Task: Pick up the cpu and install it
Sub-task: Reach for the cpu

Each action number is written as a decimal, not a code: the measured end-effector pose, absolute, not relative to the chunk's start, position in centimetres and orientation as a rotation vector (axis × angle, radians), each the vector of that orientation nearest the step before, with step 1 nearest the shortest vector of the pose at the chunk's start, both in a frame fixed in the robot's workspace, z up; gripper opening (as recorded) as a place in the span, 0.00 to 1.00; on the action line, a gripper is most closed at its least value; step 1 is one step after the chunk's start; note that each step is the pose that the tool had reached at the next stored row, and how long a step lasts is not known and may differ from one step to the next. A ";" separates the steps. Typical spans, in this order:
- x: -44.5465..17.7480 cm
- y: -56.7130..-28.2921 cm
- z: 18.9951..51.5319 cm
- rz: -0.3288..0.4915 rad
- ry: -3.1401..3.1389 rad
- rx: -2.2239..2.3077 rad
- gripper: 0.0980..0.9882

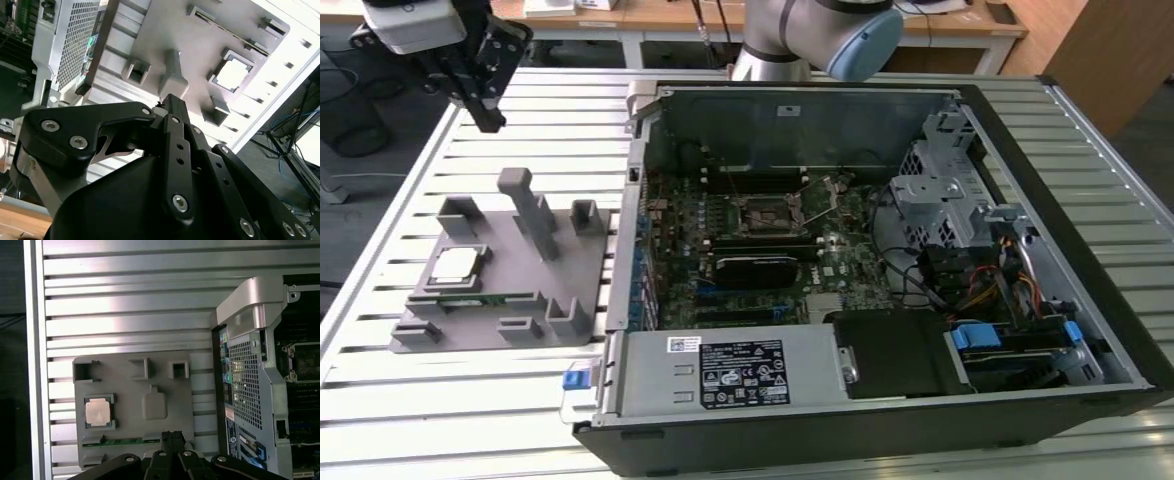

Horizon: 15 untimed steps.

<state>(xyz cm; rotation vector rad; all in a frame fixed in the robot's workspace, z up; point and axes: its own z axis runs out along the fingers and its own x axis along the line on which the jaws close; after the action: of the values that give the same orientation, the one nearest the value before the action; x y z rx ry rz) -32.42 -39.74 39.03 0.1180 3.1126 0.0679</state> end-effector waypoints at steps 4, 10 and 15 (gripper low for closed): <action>-33.6 -39.7 39.0 0.068 3.113 0.118 0.01; -35.1 -39.7 39.0 0.068 3.113 0.118 0.01; -36.4 -39.7 39.0 0.068 3.113 0.118 0.01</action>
<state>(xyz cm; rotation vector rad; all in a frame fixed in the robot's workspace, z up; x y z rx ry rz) -36.38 -39.74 38.98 0.1181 3.1126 0.0679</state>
